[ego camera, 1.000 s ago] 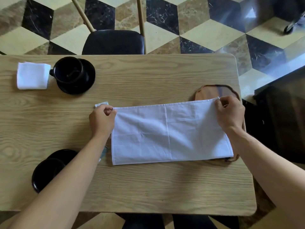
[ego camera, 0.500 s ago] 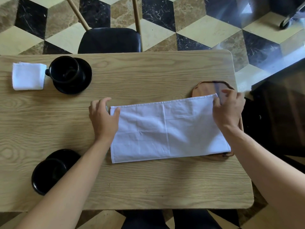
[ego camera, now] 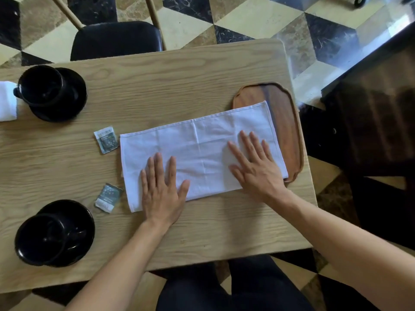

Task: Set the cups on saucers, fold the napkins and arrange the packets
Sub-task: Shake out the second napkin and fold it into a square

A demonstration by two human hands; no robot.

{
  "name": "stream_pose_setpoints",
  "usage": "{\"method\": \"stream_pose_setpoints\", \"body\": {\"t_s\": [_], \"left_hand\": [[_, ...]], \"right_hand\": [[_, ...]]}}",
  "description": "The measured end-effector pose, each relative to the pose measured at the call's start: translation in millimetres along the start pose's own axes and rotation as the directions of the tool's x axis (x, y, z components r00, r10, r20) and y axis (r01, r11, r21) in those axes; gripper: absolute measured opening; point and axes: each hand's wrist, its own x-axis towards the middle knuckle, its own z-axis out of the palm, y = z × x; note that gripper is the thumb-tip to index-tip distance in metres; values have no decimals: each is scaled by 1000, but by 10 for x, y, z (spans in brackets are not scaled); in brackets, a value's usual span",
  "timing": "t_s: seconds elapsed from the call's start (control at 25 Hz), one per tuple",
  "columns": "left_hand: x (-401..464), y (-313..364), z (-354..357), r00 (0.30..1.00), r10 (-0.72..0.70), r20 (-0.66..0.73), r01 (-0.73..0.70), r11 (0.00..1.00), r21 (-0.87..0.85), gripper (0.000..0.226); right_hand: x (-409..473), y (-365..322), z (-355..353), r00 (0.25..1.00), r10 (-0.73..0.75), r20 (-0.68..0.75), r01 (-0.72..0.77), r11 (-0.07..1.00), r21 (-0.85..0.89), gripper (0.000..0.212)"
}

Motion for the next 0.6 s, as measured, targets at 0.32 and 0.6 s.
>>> {"method": "stream_pose_setpoints", "body": {"t_s": [0.32,0.6], "left_hand": [[-298,-507,-22,999,40,5,-40,999,-7,80],[-270,25,-218,989,100,-112,-109,991,-74,62]], "right_hand": [[-154,334,-53,998,22,55,-22,1000,11,75],[-375,286,-325,942,300,-152,-239,915,327,44]]}}
